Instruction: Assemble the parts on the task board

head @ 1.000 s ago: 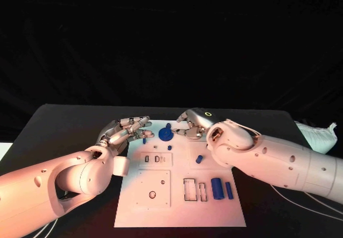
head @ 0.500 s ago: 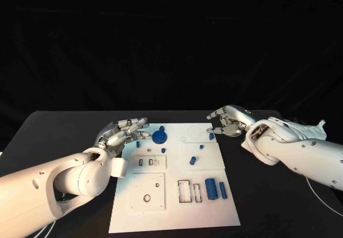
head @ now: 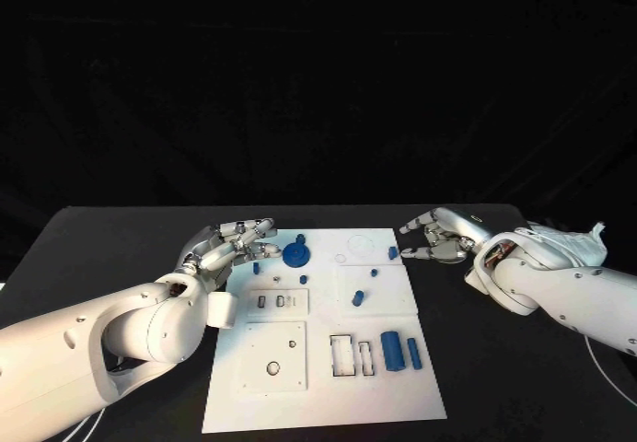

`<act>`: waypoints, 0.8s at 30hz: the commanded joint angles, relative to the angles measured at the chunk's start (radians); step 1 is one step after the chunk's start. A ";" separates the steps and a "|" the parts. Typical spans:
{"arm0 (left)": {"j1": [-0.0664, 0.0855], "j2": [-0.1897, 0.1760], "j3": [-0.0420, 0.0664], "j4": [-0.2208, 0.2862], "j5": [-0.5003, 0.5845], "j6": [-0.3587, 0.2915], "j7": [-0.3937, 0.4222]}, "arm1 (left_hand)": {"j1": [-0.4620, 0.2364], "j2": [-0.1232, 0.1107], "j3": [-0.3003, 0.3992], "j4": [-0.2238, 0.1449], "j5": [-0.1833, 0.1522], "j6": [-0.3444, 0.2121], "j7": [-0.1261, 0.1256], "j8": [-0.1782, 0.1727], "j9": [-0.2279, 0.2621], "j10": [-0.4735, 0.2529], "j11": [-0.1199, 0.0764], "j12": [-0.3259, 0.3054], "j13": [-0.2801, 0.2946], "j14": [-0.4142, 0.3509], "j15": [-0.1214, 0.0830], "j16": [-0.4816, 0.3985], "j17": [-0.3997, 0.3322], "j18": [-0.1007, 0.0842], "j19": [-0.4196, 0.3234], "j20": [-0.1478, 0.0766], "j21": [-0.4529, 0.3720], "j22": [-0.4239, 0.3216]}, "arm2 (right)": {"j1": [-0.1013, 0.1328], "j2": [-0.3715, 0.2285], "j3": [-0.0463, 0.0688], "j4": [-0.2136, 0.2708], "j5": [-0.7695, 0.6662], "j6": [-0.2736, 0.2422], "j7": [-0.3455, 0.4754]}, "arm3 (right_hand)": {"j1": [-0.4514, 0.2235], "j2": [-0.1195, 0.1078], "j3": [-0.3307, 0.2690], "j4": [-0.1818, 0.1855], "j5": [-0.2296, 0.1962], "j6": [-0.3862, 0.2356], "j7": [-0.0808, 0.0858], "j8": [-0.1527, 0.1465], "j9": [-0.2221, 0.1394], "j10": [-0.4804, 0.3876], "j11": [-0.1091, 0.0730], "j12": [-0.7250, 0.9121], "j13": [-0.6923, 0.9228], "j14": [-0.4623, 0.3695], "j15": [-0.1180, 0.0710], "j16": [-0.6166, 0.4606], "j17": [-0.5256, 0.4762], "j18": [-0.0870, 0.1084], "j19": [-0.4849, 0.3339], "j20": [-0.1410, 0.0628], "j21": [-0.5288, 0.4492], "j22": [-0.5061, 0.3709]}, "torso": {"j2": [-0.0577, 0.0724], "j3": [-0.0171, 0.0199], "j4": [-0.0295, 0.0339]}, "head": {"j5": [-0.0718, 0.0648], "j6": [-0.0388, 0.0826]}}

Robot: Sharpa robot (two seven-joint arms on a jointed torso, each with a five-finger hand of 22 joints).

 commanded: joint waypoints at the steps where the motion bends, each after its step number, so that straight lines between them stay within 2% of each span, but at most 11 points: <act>1: 0.001 0.003 0.001 0.001 -0.007 0.018 0.008 | 0.007 0.001 0.000 -0.005 -0.002 -0.004 0.002 -0.007 -0.001 -0.005 0.000 -0.003 -0.001 -0.008 0.000 -0.006 0.001 0.000 -0.008 0.001 0.004 0.002 | -0.003 0.009 0.000 -0.011 0.017 0.039 0.024 | 0.011 0.005 0.001 -0.007 0.005 0.007 -0.002 -0.004 -0.001 -0.002 -0.004 -0.001 0.000 0.084 -0.007 0.006 0.158 -0.010 0.069 -0.004 0.000 0.216 | 0.000 -0.0015 0.0003 | 0.000 -0.004; 12: 0.001 0.004 0.001 0.000 -0.008 0.018 0.007 | 0.007 0.001 0.000 -0.005 -0.002 -0.004 0.002 -0.007 -0.001 -0.005 0.000 -0.003 -0.001 -0.008 0.000 -0.006 0.001 0.000 -0.008 0.001 0.004 0.002 | -0.022 0.052 0.000 -0.063 0.016 0.067 0.007 | 0.030 0.026 0.013 -0.017 -0.006 0.025 -0.003 0.000 0.001 0.004 -0.005 0.007 0.007 0.085 -0.008 0.010 0.165 -0.011 0.074 -0.005 0.003 0.222 | -0.001 -0.0015 -0.0009 | 0.004 -0.014; 24: 0.001 0.007 0.001 -0.001 -0.009 0.020 0.007 | 0.007 0.001 0.001 -0.006 -0.002 -0.004 0.002 -0.008 -0.001 -0.006 0.000 -0.005 -0.001 -0.009 0.001 -0.007 0.002 0.000 -0.010 0.002 0.004 0.002 | -0.027 0.089 0.000 -0.097 0.014 0.076 -0.005 | 0.036 0.052 0.030 -0.021 -0.020 0.053 -0.006 0.004 0.003 0.010 -0.008 0.014 0.013 0.087 -0.010 0.013 0.171 -0.013 0.078 -0.007 0.005 0.228 | -0.002 -0.0020 -0.0001 | 0.005 -0.019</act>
